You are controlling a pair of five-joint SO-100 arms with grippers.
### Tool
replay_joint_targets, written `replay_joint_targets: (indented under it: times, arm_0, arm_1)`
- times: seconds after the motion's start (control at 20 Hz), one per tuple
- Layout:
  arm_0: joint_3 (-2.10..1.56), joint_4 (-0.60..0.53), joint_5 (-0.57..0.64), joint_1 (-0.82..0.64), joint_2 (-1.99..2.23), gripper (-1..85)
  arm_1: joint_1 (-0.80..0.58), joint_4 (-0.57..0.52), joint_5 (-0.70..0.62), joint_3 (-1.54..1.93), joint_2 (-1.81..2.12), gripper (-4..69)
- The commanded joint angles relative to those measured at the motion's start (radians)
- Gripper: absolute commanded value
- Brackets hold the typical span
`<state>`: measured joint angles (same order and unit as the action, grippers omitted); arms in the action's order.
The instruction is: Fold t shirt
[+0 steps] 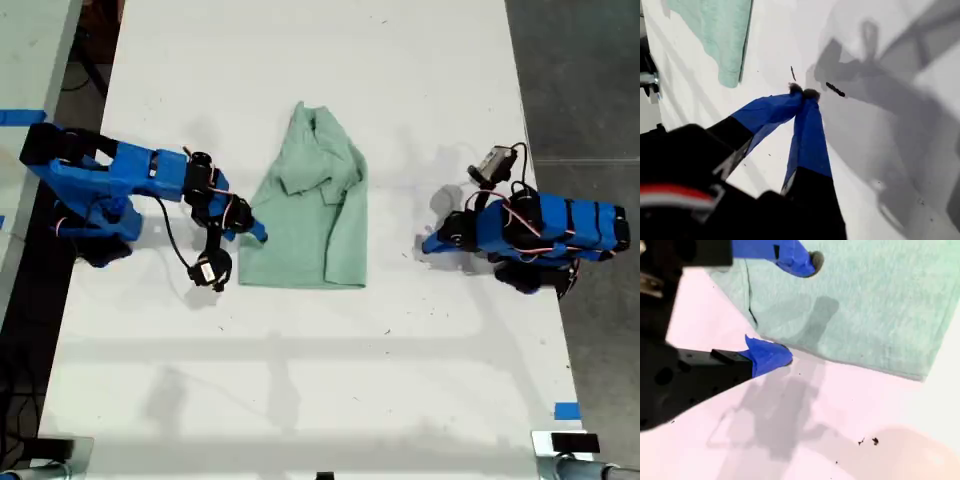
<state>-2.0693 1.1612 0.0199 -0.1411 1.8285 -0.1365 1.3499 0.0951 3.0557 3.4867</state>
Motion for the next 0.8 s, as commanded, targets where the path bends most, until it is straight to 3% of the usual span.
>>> replay_joint_targets:
  times: [0.0, 0.2, 0.25, 0.3, 0.4, 0.6, 0.75]
  arm_0:
    - [-0.064, -0.071, -0.04, -0.048, 0.006, 24.5]
    - [-0.114, -0.147, -0.04, -0.075, -0.021, 22.8]
    - [-0.112, -0.163, -0.021, -0.084, -0.044, 18.4]
    - [-0.104, -0.167, -0.011, -0.094, -0.063, 8.7]
    - [-0.097, -0.169, -0.002, -0.1, -0.072, 0.0]
    - [-0.089, -0.152, 0.0, -0.109, -0.08, 0.0]
    - [-0.074, -0.061, -0.095, -0.081, 0.025, 0.0]
  arm_1:
    - [0.009, 0.005, -0.015, 0.041, 0.017, 0.0]
    - [0.009, 0.005, -0.015, 0.041, 0.017, 0.0]
    - [0.009, 0.005, -0.015, 0.041, 0.017, 0.0]
    - [0.011, 0.005, -0.015, 0.041, 0.017, 0.0]
    - [0.011, 0.005, -0.015, 0.041, 0.017, 0.0]
    - [0.011, 0.005, -0.014, 0.041, 0.017, 0.0]
    - [0.011, 0.005, -0.014, 0.041, 0.017, 0.0]
